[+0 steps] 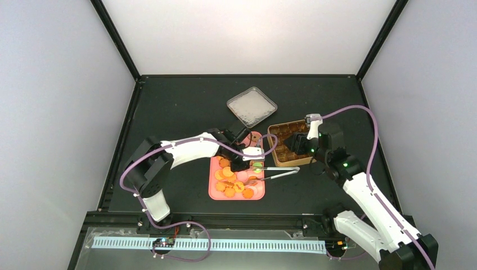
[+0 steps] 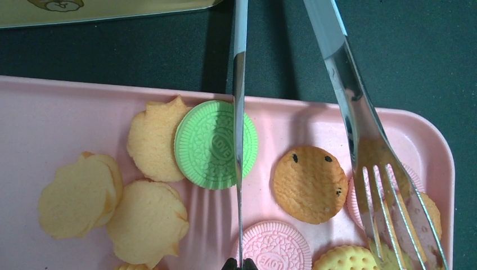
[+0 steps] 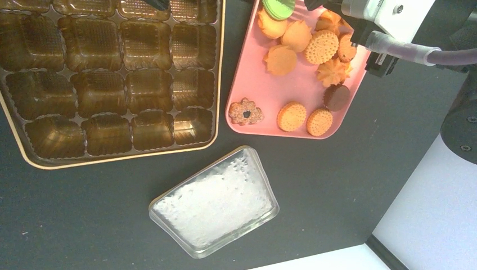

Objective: Pack the cookies
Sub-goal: Pick up the clamp from the plate, then place the clamp on the plate, then pick up the clamp from the plate.

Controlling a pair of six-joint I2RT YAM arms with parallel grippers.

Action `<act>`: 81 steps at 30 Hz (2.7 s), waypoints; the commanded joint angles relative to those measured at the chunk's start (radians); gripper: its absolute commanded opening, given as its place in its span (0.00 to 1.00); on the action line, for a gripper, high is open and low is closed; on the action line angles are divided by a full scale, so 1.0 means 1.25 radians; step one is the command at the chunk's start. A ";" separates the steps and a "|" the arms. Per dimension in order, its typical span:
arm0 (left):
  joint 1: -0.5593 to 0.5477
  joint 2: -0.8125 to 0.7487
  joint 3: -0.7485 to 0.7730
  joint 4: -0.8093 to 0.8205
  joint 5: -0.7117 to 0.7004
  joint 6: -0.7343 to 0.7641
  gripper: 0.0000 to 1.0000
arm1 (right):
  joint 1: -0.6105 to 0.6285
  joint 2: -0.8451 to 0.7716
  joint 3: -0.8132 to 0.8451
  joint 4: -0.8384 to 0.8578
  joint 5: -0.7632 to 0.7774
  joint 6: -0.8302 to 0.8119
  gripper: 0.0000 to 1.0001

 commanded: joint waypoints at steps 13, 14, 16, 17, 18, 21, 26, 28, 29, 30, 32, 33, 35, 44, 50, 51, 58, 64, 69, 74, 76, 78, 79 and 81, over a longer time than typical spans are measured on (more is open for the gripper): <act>0.049 -0.201 -0.024 -0.044 -0.005 0.047 0.01 | 0.007 -0.009 0.101 -0.031 -0.113 -0.039 0.64; 0.061 -0.212 -0.032 -0.042 -0.005 0.054 0.01 | 0.007 -0.007 0.106 -0.031 -0.125 -0.041 0.64; 0.083 -0.232 -0.054 -0.025 -0.017 0.065 0.01 | 0.007 -0.005 0.114 -0.034 -0.141 -0.044 0.64; 0.095 -0.240 -0.068 -0.015 -0.027 0.074 0.01 | 0.007 -0.004 0.117 -0.035 -0.145 -0.045 0.64; 0.111 -0.245 -0.081 -0.002 -0.038 0.085 0.01 | 0.007 -0.005 0.118 -0.035 -0.146 -0.047 0.64; 0.137 -0.249 -0.129 0.021 -0.081 0.141 0.01 | 0.007 -0.008 0.118 -0.036 -0.148 -0.048 0.64; 0.143 -0.200 -0.177 0.022 -0.134 0.200 0.20 | 0.007 -0.008 0.115 -0.035 -0.150 -0.048 0.64; 0.143 -0.173 -0.165 0.011 -0.129 0.195 0.37 | 0.006 -0.008 0.114 -0.033 -0.151 -0.045 0.64; 0.142 -0.163 -0.155 0.008 -0.121 0.193 0.44 | 0.007 -0.008 0.115 -0.032 -0.152 -0.043 0.64; 0.142 -0.156 -0.144 0.004 -0.111 0.191 0.51 | 0.007 -0.008 0.115 -0.031 -0.153 -0.042 0.64; 0.140 -0.146 -0.114 -0.002 -0.087 0.185 0.58 | 0.007 -0.007 0.117 -0.031 -0.154 -0.041 0.64; 0.138 -0.140 -0.097 -0.009 -0.076 0.182 0.59 | 0.007 -0.007 0.118 -0.033 -0.155 -0.041 0.64; 0.134 -0.122 -0.051 -0.034 -0.051 0.178 0.60 | 0.007 -0.006 0.119 -0.035 -0.156 -0.041 0.64; 0.115 -0.023 0.091 -0.101 0.018 0.186 0.58 | 0.007 0.000 0.124 -0.042 -0.160 -0.040 0.64; 0.093 0.039 0.107 -0.107 0.008 0.183 0.53 | 0.007 0.003 0.128 -0.045 -0.160 -0.039 0.64; 0.090 0.044 0.105 -0.102 0.005 0.180 0.52 | 0.006 0.003 0.128 -0.046 -0.160 -0.039 0.64; 0.075 0.065 0.114 -0.062 -0.007 0.160 0.36 | 0.007 0.004 0.135 -0.050 -0.165 -0.036 0.59; 0.063 0.080 0.114 -0.046 -0.009 0.150 0.26 | 0.007 0.000 0.137 -0.058 -0.167 -0.036 0.55; 0.058 0.104 0.126 -0.057 -0.027 0.147 0.04 | 0.007 -0.006 0.137 -0.063 -0.163 -0.034 0.53; 0.058 0.084 0.115 -0.058 -0.041 0.139 0.01 | 0.006 -0.017 0.139 -0.071 -0.153 -0.036 0.54; 0.058 0.054 0.111 -0.062 -0.033 0.132 0.01 | 0.007 -0.021 0.141 -0.076 -0.144 -0.037 0.55; 0.058 0.022 0.106 -0.072 -0.021 0.130 0.01 | 0.007 -0.027 0.144 -0.080 -0.138 -0.037 0.58; 0.059 0.007 0.104 -0.079 -0.014 0.128 0.01 | 0.007 -0.030 0.146 -0.082 -0.135 -0.036 0.60; 0.062 -0.025 0.103 -0.098 0.009 0.127 0.01 | 0.007 -0.035 0.150 -0.083 -0.135 -0.033 0.63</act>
